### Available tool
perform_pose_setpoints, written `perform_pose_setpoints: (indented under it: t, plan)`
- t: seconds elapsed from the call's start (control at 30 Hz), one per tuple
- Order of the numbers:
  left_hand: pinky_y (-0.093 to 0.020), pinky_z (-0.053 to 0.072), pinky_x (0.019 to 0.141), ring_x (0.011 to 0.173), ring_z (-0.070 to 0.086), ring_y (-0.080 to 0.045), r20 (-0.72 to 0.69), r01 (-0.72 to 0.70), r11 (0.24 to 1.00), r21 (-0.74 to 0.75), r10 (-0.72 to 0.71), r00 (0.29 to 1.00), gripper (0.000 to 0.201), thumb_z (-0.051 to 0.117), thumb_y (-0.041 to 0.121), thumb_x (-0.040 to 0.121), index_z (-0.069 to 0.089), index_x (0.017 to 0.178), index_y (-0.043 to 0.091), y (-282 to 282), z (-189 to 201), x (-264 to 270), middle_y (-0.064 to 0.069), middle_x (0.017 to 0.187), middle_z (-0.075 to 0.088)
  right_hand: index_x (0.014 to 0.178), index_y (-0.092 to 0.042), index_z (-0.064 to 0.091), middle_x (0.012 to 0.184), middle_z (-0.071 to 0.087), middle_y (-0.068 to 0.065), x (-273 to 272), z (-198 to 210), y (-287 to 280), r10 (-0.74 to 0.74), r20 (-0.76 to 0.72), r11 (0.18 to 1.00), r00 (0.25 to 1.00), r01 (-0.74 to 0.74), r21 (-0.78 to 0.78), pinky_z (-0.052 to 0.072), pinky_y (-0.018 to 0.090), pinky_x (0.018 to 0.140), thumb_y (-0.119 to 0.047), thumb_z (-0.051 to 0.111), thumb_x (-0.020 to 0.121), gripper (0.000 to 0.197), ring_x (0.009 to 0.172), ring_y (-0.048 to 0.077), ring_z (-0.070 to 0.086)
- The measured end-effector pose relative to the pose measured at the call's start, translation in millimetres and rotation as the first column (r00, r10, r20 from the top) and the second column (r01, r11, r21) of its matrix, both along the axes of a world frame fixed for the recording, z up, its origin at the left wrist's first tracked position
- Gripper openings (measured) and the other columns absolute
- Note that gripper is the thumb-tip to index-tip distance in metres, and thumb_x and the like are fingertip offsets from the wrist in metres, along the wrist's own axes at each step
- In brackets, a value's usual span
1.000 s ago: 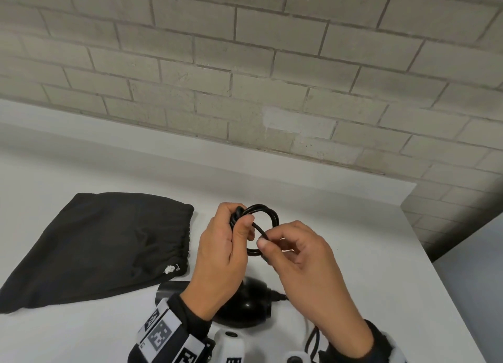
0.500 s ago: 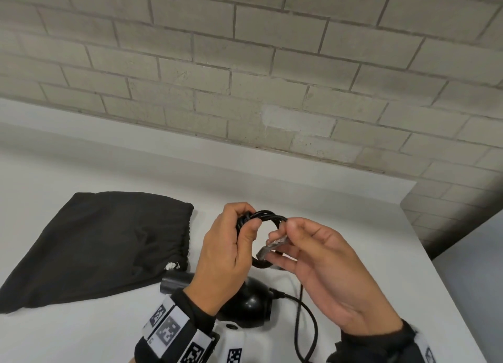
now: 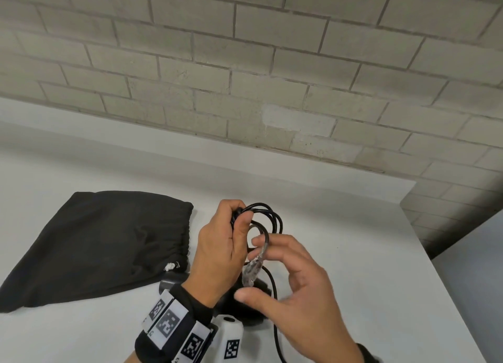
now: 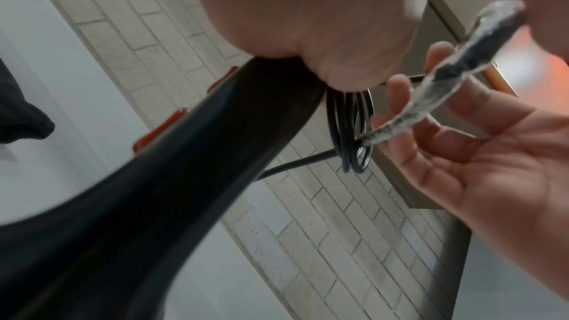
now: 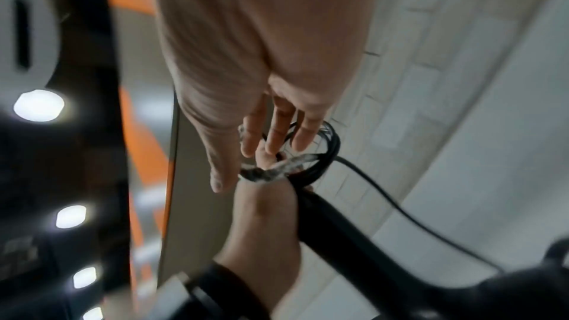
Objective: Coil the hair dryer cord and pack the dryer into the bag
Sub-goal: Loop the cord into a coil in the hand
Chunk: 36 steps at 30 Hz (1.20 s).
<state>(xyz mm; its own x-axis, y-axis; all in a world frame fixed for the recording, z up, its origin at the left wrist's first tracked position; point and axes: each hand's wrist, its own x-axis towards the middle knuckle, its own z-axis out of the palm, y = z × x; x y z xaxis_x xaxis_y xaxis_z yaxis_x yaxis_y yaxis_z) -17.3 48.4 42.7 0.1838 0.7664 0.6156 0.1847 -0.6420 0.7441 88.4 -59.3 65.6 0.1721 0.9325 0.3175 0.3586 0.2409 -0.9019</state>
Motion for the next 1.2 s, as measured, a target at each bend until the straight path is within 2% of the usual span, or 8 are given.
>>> perform_pose_setpoints:
  t: [0.1,0.2,0.33,0.43,0.57,0.77,0.97,1.2]
  plan:
    - [-0.005,0.032,0.047,0.048,0.048,-0.001,0.019,0.011,1.0,-0.002,-0.011,1.0,0.017,0.038,0.044,0.097,0.046,0.096,0.029,-1,1,0,0.009,0.055,0.047,0.106,-0.026,0.07,0.13,0.053,-0.019,3,-24,5,-0.141,0.38,0.981,0.914,0.077,0.177,0.037,0.012,0.103,-0.037,0.074,0.078,0.03,0.13,0.007,0.046]
    - [-0.006,0.033,0.047,0.049,0.047,-0.002,0.017,0.026,1.0,0.004,-0.026,1.0,0.021,0.038,0.044,0.098,0.047,0.098,0.025,-1,1,0,0.007,0.058,0.049,0.097,-0.018,0.073,0.122,0.062,-0.012,6,-36,3,-0.154,0.418,0.968,0.895,0.053,0.244,0.043,0.018,0.102,-0.033,0.065,0.089,0.019,0.127,0.006,0.052]
    - [-0.008,0.034,0.047,0.053,0.05,-0.008,0.006,-0.003,1.0,-0.007,0.003,1.0,0.023,0.038,0.047,0.097,0.046,0.098,0.026,1,-1,1,0.005,0.06,0.05,0.086,-0.026,0.076,0.096,0.077,0.0,9,-21,-16,-0.094,-0.169,0.986,0.981,0.115,0.119,0.053,0.025,0.091,-0.055,0.072,0.076,0.031,0.101,0.018,0.071]
    - [-0.007,0.034,0.048,0.054,0.049,-0.006,0.006,0.004,1.0,-0.017,-0.004,1.0,0.02,0.037,0.047,0.096,0.045,0.099,0.029,1,-1,1,0.007,0.059,0.046,0.07,-0.013,0.073,0.06,0.068,0.017,23,-15,-31,-0.087,-0.596,0.988,0.798,0.144,0.048,0.06,0.038,0.075,-0.057,0.086,0.057,0.047,0.067,0.034,0.072]
    - [-0.004,0.033,0.049,0.052,0.047,0.0,0.001,0.014,1.0,0.006,-0.014,1.0,0.017,0.039,0.043,0.097,0.045,0.099,0.028,1,-2,1,0.014,0.059,0.042,0.065,0.005,0.066,0.037,0.037,0.007,45,-17,-54,-0.134,-0.775,0.975,0.618,-0.059,-0.216,0.042,0.029,0.039,-0.047,0.097,0.038,0.066,0.031,0.017,0.039]
    - [-0.003,0.033,0.05,0.053,0.047,0.002,0.016,0.039,0.999,0.029,-0.04,0.999,0.008,0.04,0.038,0.098,0.044,0.098,0.031,-4,-1,2,0.015,0.062,0.042,0.068,-0.011,0.067,0.049,0.043,0.006,81,-29,-65,0.118,-0.468,0.936,0.876,-0.255,-0.242,0.029,0.019,0.047,-0.049,0.085,0.066,0.043,0.045,0.014,0.034]
    - [-0.011,0.034,0.045,0.051,0.047,-0.007,0.036,0.004,1.0,-0.013,-0.003,0.999,0.034,0.032,0.059,0.098,0.045,0.098,0.028,4,-1,1,0.01,0.058,0.044,0.07,-0.023,0.07,0.121,0.067,0.015,72,-71,-63,0.129,-0.244,0.984,0.961,-0.154,-0.086,0.047,0.036,0.1,-0.024,0.09,0.067,0.02,0.118,0.03,0.06]
    - [-0.023,0.037,0.047,0.057,0.049,-0.023,0.062,0.0,0.999,-0.043,0.002,0.998,0.028,0.035,0.048,0.097,0.047,0.099,0.022,6,-2,3,-0.003,0.06,0.051,0.065,-0.017,0.07,0.064,0.069,0.026,64,-81,-73,-0.141,-0.45,0.99,0.882,0.135,-0.046,0.059,0.034,0.08,0.01,0.076,0.065,0.028,0.082,0.041,0.073]
